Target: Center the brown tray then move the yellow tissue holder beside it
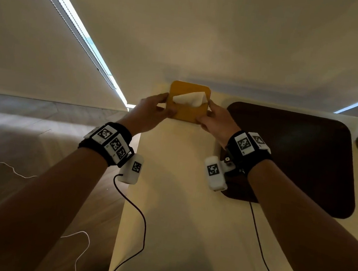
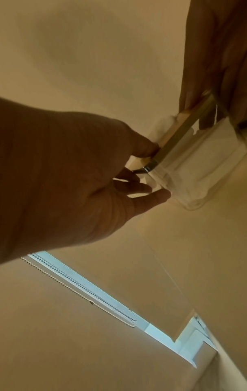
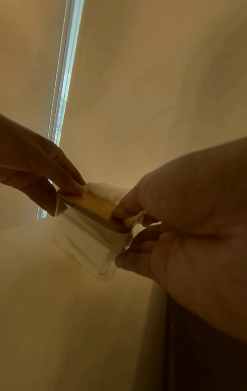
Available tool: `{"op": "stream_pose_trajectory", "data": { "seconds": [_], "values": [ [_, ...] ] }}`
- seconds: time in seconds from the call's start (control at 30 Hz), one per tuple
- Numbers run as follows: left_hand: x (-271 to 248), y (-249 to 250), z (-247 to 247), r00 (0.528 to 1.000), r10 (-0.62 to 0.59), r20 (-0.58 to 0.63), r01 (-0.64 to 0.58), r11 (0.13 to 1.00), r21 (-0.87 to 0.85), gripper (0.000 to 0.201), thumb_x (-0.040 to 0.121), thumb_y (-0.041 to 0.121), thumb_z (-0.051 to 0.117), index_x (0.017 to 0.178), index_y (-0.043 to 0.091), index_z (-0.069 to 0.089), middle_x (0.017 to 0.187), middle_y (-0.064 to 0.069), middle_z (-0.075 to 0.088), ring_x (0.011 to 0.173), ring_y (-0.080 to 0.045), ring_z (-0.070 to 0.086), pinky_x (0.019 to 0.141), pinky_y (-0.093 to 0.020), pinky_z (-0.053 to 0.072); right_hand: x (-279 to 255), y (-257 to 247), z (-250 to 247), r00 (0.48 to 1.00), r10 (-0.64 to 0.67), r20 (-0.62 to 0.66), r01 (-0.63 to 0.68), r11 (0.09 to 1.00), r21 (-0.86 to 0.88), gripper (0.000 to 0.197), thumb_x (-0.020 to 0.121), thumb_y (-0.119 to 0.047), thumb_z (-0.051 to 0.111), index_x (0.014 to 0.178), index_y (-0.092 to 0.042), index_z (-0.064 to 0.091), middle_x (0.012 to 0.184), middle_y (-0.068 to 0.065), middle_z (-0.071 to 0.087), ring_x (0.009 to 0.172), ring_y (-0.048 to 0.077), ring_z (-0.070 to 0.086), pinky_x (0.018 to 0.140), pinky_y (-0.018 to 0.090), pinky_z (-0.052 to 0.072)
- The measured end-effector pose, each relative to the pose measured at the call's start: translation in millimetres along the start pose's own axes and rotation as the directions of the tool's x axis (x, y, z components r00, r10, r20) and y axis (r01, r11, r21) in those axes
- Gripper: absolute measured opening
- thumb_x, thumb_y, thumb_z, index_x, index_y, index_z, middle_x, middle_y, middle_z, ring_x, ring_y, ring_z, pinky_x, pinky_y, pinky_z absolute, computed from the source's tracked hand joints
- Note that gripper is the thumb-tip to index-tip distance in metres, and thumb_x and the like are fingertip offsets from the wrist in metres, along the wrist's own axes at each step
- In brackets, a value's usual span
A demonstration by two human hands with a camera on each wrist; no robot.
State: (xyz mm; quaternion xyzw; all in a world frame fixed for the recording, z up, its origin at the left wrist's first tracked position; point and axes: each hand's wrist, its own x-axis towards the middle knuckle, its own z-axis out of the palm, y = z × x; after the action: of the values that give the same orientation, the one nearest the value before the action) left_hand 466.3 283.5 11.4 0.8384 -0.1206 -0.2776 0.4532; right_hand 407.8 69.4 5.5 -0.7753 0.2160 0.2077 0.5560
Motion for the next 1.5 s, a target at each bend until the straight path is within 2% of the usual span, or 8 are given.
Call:
{"op": "stream_pose_trajectory", "data": {
  "seconds": [0.1,0.33,0.4,0.5,0.67,1.1,1.37,1.5],
  "values": [
    [-1,-7,3,0.999,-0.036,0.014,0.036,0.999,-0.019,0.052,0.091,0.040,0.068,0.139,0.026,0.055,0.130,0.006,0.067,0.106,-0.008,0.069,0.103,-0.045,0.051,1,4,0,1.000,0.011,0.021,-0.011,1.000,-0.007,0.079,0.071,-0.037,0.066,0.146,-0.029,0.042,0.121,0.011,0.069,0.110,0.034,0.066,0.102,0.054,0.051],
    [1,-7,6,0.999,-0.053,-0.011,0.053,0.997,-0.052,0.055,0.092,0.034,0.069,0.142,0.023,0.052,0.132,0.006,0.064,0.106,-0.011,0.069,0.104,-0.043,0.049,4,9,-4,0.998,-0.037,0.043,0.037,0.999,0.024,0.060,0.089,-0.022,0.065,0.146,-0.027,0.043,0.123,0.016,0.067,0.111,0.033,0.066,0.101,0.050,0.053],
    [0,-7,7,0.998,-0.064,-0.022,0.062,0.996,-0.061,0.056,0.092,0.032,0.069,0.144,0.023,0.050,0.131,0.007,0.064,0.107,-0.011,0.069,0.104,-0.041,0.049,4,11,-4,0.998,-0.051,0.046,0.050,0.999,0.021,0.060,0.090,-0.025,0.064,0.146,-0.028,0.043,0.125,0.013,0.066,0.111,0.030,0.066,0.101,0.050,0.054],
    [-1,-6,9,0.997,-0.066,-0.033,0.065,0.997,-0.038,0.056,0.093,0.035,0.067,0.145,0.024,0.049,0.134,0.006,0.064,0.108,-0.011,0.068,0.103,-0.039,0.049,4,15,-1,0.999,-0.046,0.025,0.045,0.999,0.020,0.071,0.079,-0.043,0.066,0.146,-0.035,0.043,0.130,0.008,0.066,0.113,0.024,0.067,0.102,0.049,0.053],
    [-3,-7,9,0.998,-0.056,-0.028,0.056,0.998,-0.032,0.057,0.093,0.036,0.066,0.146,0.024,0.048,0.137,0.004,0.062,0.110,-0.012,0.068,0.104,-0.040,0.049,10,27,5,0.999,-0.039,-0.015,0.039,0.999,0.004,0.080,0.072,-0.057,0.063,0.146,-0.040,0.040,0.136,0.003,0.064,0.127,0.019,0.059,0.107,0.049,0.049],
    [0,-14,12,0.998,-0.054,-0.046,0.052,0.998,-0.026,0.058,0.090,0.044,0.067,0.143,0.027,0.051,0.136,0.008,0.064,0.107,-0.007,0.069,0.103,-0.044,0.050,8,26,5,0.996,-0.077,-0.042,0.076,0.997,-0.022,0.069,0.076,-0.056,0.060,0.142,-0.046,0.043,0.132,0.001,0.065,0.126,0.019,0.060,0.104,0.049,0.051],
    [0,-15,13,0.997,-0.058,-0.055,0.055,0.997,-0.053,0.060,0.090,0.042,0.068,0.145,0.025,0.049,0.137,0.006,0.062,0.106,-0.008,0.069,0.103,-0.043,0.051,7,24,5,0.997,-0.055,-0.047,0.054,0.998,-0.032,0.075,0.074,-0.057,0.058,0.146,-0.043,0.041,0.133,0.002,0.065,0.125,0.020,0.060,0.105,0.048,0.051],
    [-5,-7,11,0.998,-0.050,-0.049,0.049,0.999,-0.020,0.060,0.094,0.037,0.066,0.147,0.020,0.044,0.142,0.002,0.058,0.104,-0.007,0.066,0.093,-0.027,0.051,-4,14,2,0.997,-0.042,-0.060,0.037,0.996,-0.083,0.074,0.083,-0.059,0.055,0.151,-0.035,0.037,0.144,0.005,0.057,0.133,0.023,0.053,0.111,0.043,0.044]
  ]
}}
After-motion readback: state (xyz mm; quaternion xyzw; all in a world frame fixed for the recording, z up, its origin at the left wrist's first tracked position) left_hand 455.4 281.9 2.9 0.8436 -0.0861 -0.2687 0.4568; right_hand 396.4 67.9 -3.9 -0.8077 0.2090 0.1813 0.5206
